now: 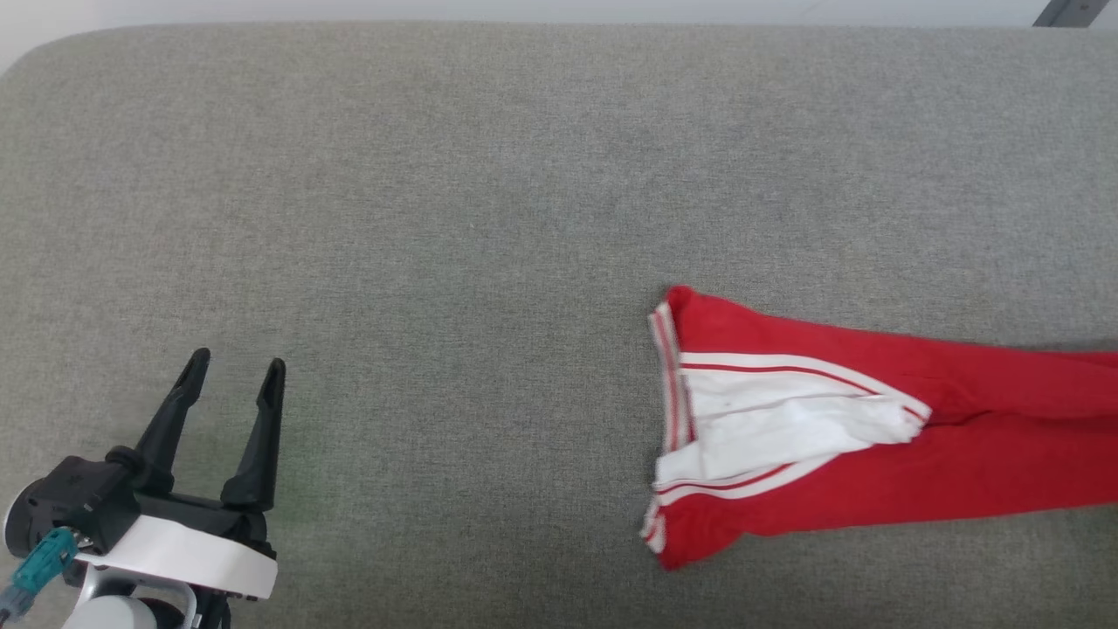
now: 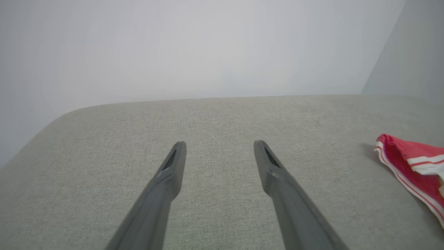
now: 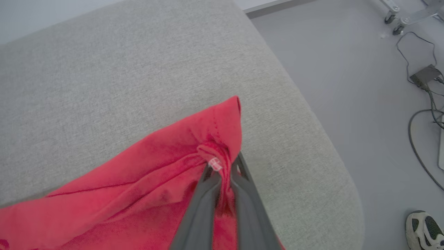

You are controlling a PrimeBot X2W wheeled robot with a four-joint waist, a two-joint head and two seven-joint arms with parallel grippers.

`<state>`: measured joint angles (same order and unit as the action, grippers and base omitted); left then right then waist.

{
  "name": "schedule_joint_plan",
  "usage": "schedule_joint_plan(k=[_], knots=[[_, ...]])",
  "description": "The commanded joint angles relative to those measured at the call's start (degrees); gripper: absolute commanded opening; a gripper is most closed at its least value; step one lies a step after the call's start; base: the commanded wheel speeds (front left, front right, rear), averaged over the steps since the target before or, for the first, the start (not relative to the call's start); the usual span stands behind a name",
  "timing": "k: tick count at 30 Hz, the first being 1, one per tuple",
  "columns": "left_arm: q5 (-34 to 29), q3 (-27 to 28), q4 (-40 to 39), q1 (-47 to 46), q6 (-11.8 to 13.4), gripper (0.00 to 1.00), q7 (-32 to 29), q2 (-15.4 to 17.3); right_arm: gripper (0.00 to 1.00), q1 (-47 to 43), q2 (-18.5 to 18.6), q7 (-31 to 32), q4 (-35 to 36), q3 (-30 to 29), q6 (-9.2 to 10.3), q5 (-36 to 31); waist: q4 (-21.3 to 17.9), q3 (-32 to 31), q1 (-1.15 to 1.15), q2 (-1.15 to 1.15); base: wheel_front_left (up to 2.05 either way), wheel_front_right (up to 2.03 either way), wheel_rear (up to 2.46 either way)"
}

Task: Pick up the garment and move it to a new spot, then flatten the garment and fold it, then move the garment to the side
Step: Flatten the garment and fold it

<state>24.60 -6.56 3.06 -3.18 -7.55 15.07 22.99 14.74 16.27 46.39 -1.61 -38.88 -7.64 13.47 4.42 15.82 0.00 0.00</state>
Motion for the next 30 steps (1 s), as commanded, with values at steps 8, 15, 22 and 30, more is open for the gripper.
schedule_joint_plan(k=[8,15,22,30], knots=[[-0.93,-0.20,0.82,0.09,0.17,1.00,0.11,-0.62,0.00,-1.92,-0.77,3.10,4.56,2.04,0.23,2.46,-0.28,-1.01,0.00,0.00,0.00,0.00,0.00],[-1.35,-0.27,2.22,0.51,0.17,1.00,0.11,-1.19,0.00,-6.42,-3.62,5.88,14.38,19.13,0.22,5.33,-0.40,-1.96,0.00,0.00,0.00,0.00,0.00],[-0.87,-1.52,2.93,-1.03,0.17,1.00,0.11,-1.08,0.00,-5.33,-5.56,8.45,19.24,36.88,0.19,5.42,0.06,-1.58,0.00,0.00,0.00,0.00,0.00],[0.13,-2.34,3.20,-2.94,0.17,1.00,0.11,-0.74,0.00,0.71,-8.93,5.28,11.47,49.78,0.18,5.63,1.59,-0.10,0.00,0.00,0.00,0.00,0.00]])
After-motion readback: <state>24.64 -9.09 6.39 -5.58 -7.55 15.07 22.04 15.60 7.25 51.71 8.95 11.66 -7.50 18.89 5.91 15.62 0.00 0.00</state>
